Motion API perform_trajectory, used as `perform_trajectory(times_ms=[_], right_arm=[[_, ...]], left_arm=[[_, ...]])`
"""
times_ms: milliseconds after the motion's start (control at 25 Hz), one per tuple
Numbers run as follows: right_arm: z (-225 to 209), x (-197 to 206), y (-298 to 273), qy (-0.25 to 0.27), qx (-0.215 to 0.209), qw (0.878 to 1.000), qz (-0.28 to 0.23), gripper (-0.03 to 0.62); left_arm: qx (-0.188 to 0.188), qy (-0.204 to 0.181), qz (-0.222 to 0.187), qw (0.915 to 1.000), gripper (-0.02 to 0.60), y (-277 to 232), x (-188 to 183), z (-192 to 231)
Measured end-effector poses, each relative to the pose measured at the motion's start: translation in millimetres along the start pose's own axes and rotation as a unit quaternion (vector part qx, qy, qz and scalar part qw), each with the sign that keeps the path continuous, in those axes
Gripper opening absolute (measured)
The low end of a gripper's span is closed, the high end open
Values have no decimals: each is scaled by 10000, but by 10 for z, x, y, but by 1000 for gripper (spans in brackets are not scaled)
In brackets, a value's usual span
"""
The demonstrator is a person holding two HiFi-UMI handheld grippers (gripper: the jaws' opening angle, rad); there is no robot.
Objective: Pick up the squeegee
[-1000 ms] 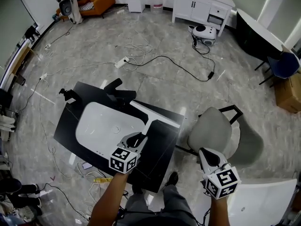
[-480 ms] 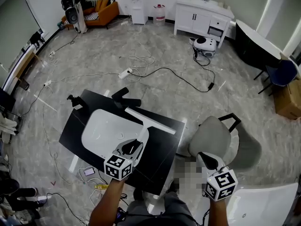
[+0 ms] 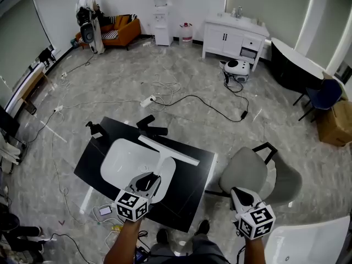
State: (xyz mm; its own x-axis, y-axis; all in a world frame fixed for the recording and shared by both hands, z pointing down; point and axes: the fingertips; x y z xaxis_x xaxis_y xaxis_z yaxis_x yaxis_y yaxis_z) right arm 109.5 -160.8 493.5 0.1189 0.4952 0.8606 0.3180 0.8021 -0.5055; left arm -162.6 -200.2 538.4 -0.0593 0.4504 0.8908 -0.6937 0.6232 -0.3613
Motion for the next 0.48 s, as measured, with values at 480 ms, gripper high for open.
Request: perform_trajectory(times_ms=[480], right_arm=[[141,-156,346,58,105,9998,-160,9]], left_arm=[[-128,-165,-318,9993,97,594,-263,-123]])
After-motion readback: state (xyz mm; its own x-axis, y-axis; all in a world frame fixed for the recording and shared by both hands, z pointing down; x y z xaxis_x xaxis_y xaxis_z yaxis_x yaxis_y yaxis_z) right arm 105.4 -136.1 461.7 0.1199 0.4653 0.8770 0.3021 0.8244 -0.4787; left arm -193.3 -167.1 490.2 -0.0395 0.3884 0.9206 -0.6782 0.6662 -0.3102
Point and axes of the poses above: the fingertips, and each gripper's own axes: y backward along the fingers, z to its left, x out of its underside, and after that the axes turned 13 degrees about x, right-handed
